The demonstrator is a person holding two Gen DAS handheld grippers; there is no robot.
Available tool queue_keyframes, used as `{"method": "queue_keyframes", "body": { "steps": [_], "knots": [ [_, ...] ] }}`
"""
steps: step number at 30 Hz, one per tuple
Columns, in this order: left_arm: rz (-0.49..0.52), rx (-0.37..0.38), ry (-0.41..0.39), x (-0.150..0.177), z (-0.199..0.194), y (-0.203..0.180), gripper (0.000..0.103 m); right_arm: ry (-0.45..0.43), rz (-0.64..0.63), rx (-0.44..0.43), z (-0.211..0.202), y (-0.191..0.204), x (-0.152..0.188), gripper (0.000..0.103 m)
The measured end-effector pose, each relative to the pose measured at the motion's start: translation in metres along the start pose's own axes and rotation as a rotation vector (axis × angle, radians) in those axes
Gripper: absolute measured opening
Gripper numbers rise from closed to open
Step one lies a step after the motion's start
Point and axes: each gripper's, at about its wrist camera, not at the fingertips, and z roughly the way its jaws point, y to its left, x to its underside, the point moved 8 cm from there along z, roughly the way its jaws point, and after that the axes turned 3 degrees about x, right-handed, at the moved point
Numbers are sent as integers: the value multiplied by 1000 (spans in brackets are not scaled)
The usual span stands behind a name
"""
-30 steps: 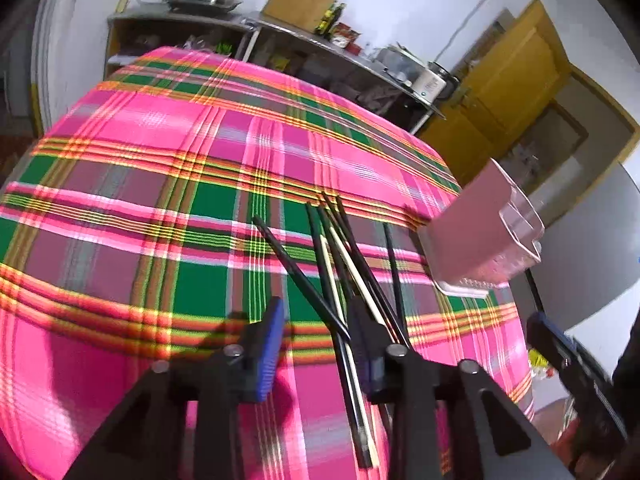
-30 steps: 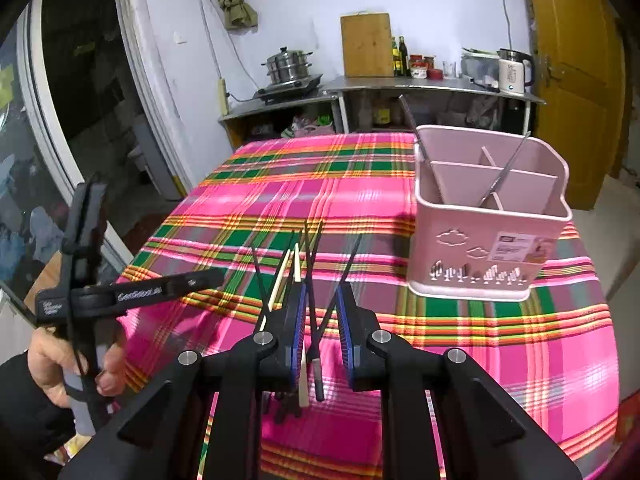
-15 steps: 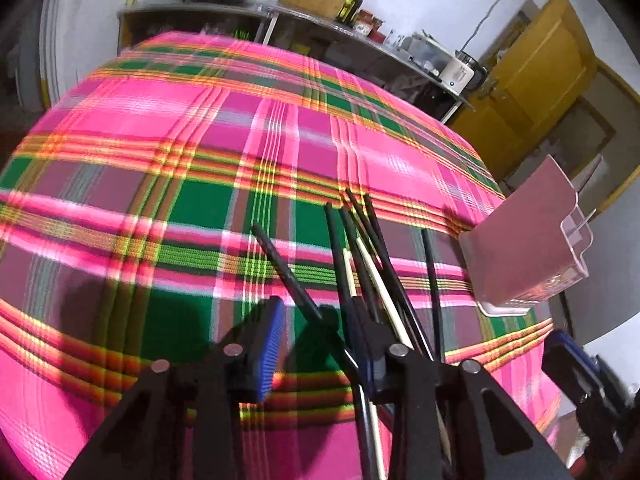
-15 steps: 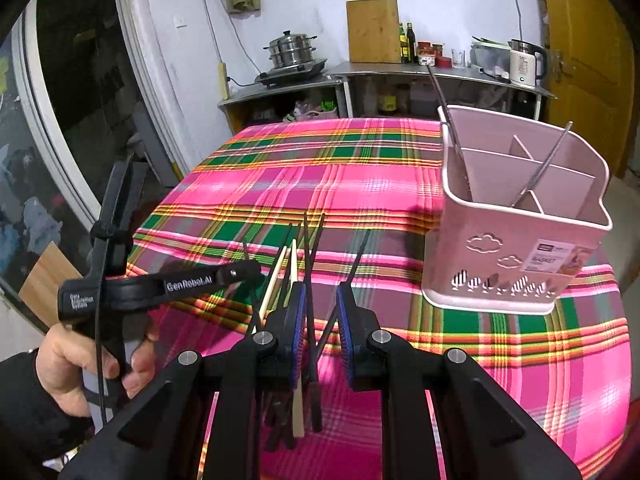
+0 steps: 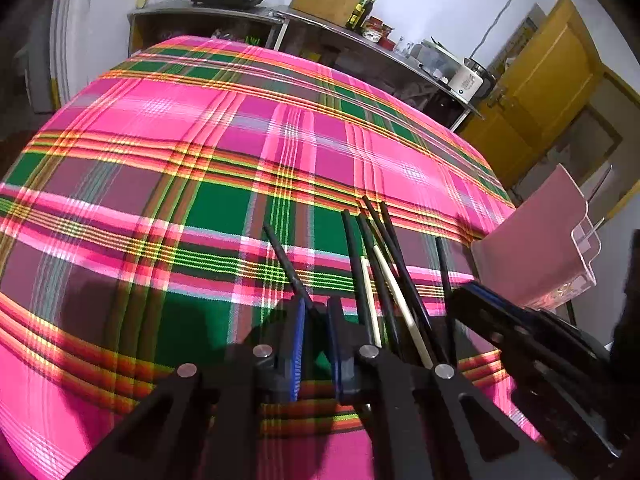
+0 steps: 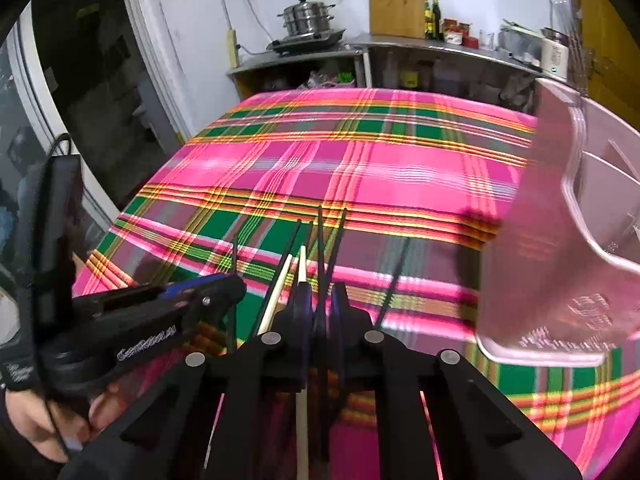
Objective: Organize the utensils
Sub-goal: 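Move both grippers back down to the utensil pile, then grasp another chopstick with the right gripper while the left grasps one too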
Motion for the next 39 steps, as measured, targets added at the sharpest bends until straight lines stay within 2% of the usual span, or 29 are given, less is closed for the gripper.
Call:
{"method": "queue_keyframes", "body": {
  "steps": [9, 26, 39],
  "knots": [
    [-13, 10, 6, 1, -1, 3, 10, 49, -36, -5, 25, 1, -4, 9],
    [41, -20, 23, -2, 4, -3, 9, 101, -105, 21, 45, 8, -12, 6],
    [10, 40, 29, -7, -2, 2, 5, 67, -98, 18, 31, 9, -21, 5]
  ]
}}
